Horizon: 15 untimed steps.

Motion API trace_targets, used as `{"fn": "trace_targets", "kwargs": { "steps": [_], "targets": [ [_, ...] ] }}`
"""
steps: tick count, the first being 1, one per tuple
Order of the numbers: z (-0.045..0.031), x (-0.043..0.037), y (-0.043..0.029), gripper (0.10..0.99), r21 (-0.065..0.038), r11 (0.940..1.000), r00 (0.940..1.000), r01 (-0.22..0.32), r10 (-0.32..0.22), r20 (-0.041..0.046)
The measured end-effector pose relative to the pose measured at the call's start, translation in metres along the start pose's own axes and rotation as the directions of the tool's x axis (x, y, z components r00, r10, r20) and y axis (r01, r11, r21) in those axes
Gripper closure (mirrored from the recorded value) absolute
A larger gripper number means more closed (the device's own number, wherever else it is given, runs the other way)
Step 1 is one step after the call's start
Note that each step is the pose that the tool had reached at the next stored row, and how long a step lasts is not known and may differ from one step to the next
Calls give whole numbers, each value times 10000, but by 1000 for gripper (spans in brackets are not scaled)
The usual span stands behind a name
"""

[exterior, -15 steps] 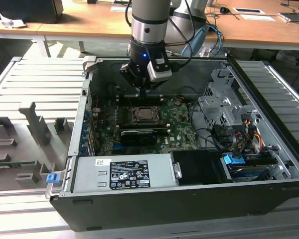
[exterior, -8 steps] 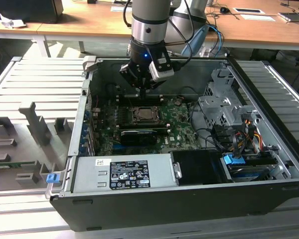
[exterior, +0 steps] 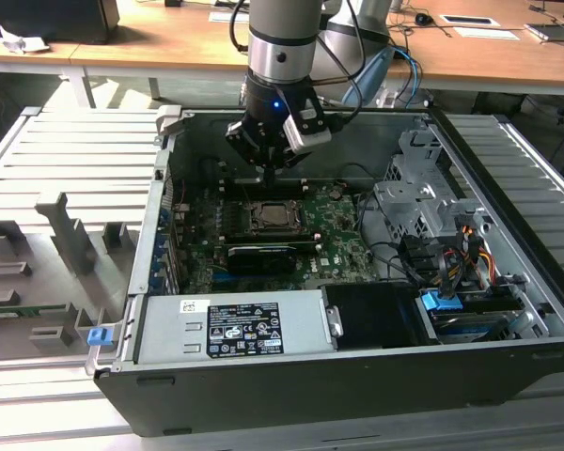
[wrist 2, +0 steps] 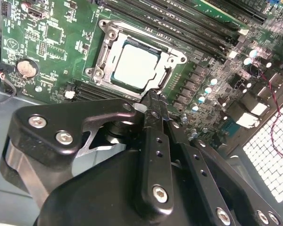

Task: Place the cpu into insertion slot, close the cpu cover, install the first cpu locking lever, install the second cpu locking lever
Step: 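Install the first cpu locking lever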

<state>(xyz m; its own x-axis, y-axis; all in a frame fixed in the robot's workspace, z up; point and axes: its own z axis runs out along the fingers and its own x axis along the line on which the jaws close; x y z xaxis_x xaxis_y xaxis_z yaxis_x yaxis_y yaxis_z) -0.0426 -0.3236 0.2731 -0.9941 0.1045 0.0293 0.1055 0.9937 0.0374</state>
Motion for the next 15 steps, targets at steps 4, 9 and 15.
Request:
{"fn": "trace_targets", "kwargs": {
  "steps": [4,9,15],
  "targets": [
    [0,0,0,980,4,9999,9999,153,-153,-6],
    [0,0,0,980,11,9991,9991,421,-421,-16],
    [0,0,0,980,22,9968,9968,798,-798,-31]
  ]
}}
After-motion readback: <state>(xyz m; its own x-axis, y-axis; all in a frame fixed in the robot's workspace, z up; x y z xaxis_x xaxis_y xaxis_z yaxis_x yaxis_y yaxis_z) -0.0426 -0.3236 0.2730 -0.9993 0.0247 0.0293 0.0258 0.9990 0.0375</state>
